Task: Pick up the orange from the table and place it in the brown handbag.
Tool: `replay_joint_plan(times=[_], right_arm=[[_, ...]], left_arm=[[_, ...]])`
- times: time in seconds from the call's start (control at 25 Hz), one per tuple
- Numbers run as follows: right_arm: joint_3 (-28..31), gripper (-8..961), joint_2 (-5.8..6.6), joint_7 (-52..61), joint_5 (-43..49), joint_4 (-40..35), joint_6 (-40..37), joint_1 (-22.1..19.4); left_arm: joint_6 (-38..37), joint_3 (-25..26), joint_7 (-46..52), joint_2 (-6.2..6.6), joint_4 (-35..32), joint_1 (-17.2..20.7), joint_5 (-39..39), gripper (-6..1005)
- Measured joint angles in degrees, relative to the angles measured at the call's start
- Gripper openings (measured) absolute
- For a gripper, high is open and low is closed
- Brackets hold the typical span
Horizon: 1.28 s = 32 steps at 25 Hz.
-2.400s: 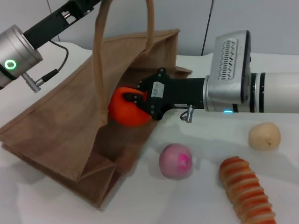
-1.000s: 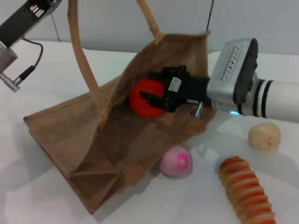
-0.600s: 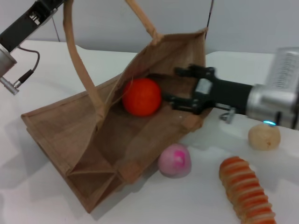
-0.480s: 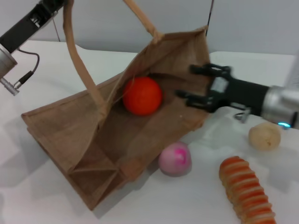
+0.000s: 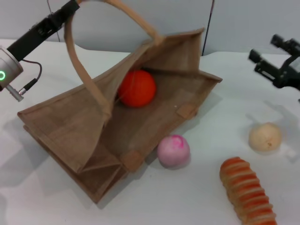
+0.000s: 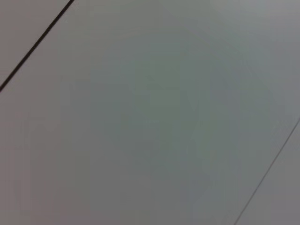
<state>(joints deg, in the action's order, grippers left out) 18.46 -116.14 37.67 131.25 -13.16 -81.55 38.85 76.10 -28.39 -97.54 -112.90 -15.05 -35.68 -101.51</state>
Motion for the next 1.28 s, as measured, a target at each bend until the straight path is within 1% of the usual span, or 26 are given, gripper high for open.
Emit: replay_joint_plan(times=[0.12, 0.32, 0.52, 0.56, 0.68, 0.76, 0.8, 0.84, 0.88, 1.04, 1.16, 1.28], right_arm=[[0.03, 756, -0.15, -1.38, -3.70, 0.84, -0.42, -0.95], [0.07, 755, -0.22, -3.23, -6.19, 2.50, -0.30, -1.76], [1.19, 754, -0.26, -3.57, -7.19, 2.75, 0.09, -2.11], [1.91, 754, -0.28, -3.97, -7.52, 3.11, 0.21, -2.35], [5.84, 753, -0.33, -6.51, -7.97, 4.80, 0.82, -3.32], [9.42, 753, -0.38, -9.05, -8.02, 6.17, 1.40, -4.20], [11.15, 753, -0.43, -10.35, -8.03, 6.96, 1.82, -4.70], [12.62, 753, -0.46, -11.48, -8.03, 7.72, 2.27, -5.08], [14.08, 752, -0.51, -12.74, -8.04, 8.54, 2.88, -5.49], [17.91, 752, -0.66, -16.12, -8.05, 11.16, 5.49, -6.16], [18.45, 752, -0.75, -17.14, -8.05, 11.88, 7.36, -6.09], [18.51, 752, -0.75, -17.24, -8.04, 11.98, 8.00, -6.02]], left_arm=[[-1.09, -0.01, -1.68, -0.25, 0.09, -0.18, 0.00, 153], [-2.90, -0.16, -2.83, -0.50, 0.27, -0.47, 0.67, 361], [-3.30, 0.29, -6.37, -0.72, 1.44, -0.85, 0.92, 470], [-3.36, 0.65, -7.99, -0.94, 1.63, -0.86, 0.70, 492], [-3.73, 2.23, -13.52, -2.16, 2.01, -0.61, -0.67, 557], [-3.92, 3.11, -17.10, -2.82, 2.42, -0.35, -2.03, 601], [-3.96, 3.75, -22.50, -3.26, 3.96, -0.10, -4.86, 631], [-3.96, 3.75, -22.50, -3.26, 3.96, -0.10, -4.86, 661], [-3.97, 3.82, -25.35, -3.27, 5.28, -0.02, -6.62, 691], [-3.97, 3.87, -34.93, -3.36, 8.76, 0.28, -12.38, 692], [-3.97, 3.86, -41.65, -3.46, 11.16, 0.30, -15.53, 692], [-3.97, 3.87, -44.20, -3.47, 12.05, 0.23, -16.61, 692]])
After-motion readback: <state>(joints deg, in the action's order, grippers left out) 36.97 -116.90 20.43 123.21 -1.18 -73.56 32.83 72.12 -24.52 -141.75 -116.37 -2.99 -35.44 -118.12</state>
